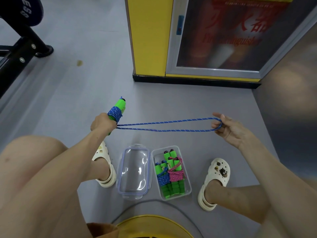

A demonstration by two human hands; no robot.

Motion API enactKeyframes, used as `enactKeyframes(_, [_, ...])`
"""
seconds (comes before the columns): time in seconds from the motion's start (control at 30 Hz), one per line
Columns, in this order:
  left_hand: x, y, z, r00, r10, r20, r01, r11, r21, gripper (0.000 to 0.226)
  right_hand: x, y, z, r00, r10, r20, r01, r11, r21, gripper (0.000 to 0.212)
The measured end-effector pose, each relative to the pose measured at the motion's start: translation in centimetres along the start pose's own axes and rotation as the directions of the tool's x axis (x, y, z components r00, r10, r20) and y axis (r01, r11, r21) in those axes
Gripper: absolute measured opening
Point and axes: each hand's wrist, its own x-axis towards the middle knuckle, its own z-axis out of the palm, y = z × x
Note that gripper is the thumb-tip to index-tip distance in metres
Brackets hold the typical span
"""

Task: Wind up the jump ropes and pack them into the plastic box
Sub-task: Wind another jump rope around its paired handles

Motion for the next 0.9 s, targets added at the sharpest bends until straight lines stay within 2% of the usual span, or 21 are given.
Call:
enactKeyframes(0.17, [-0.2, 0.2, -0.1, 0.997, -0.027, 0.066, 0.032, 0.997, -0.066, 0.015, 0.4, 0.4, -0.3, 0.997, -0.001, -0.071, 0.002, 1.000, 0.014, 0.024])
enactKeyframes(0.27, [-0.1, 0.1, -0.2, 0.997, -0.039, 0.070, 0.045, 0.995, -0.090, 0.014, 0.1, 0.0, -0.1, 0.999, 0.019, -0.043, -0.021, 0.998, -0.061, 0.031])
enactKeyframes(0.3, [-0.1, 0.0, -0.2, 0.997, -0.042, 0.068, 0.048, 0.994, -0.098, 0.014, 0.1, 0.0, -0.2, 0.999, 0.018, -0.038, -0.022, 0.994, -0.108, 0.029])
enactKeyframes(0.4, [-0.2, 0.1, -0.4, 0.996, -0.047, 0.070, 0.055, 0.991, -0.118, 0.015, 0.3, 0.3, -0.2, 0.995, -0.006, -0.098, -0.018, 0.969, -0.244, 0.003])
enactKeyframes(0.57, [-0.8, 0.4, -0.6, 0.996, -0.053, 0.075, 0.063, 0.988, -0.142, 0.017, 1.0, 0.9, 0.0, 0.975, -0.013, -0.222, -0.068, 0.934, -0.350, 0.025])
enactKeyframes(0.67, [-1.2, 1.0, -0.5, 0.993, -0.062, 0.097, 0.077, 0.984, -0.161, 0.015, 1.2, 0.9, 0.1, 0.926, -0.090, -0.367, -0.058, 0.926, -0.372, 0.034])
enactKeyframes(0.77, [-1.4, 1.5, -0.1, 0.988, -0.051, 0.146, 0.079, 0.978, -0.194, 0.019, 1.4, 1.0, 0.1, 0.837, -0.158, -0.523, 0.002, 0.958, -0.286, 0.027])
enactKeyframes(0.83, [-1.5, 1.4, -0.1, 0.994, -0.026, 0.108, 0.041, 0.989, -0.140, 0.016, 1.5, 0.6, -0.6, 0.780, -0.163, -0.604, 0.024, 0.973, -0.232, 0.025])
enactKeyframes(0.9, [-1.5, 1.2, -0.4, 0.999, -0.001, 0.036, 0.003, 0.997, -0.074, 0.012, 1.5, -0.1, -2.2, 0.755, -0.119, -0.644, 0.002, 0.984, -0.180, 0.029])
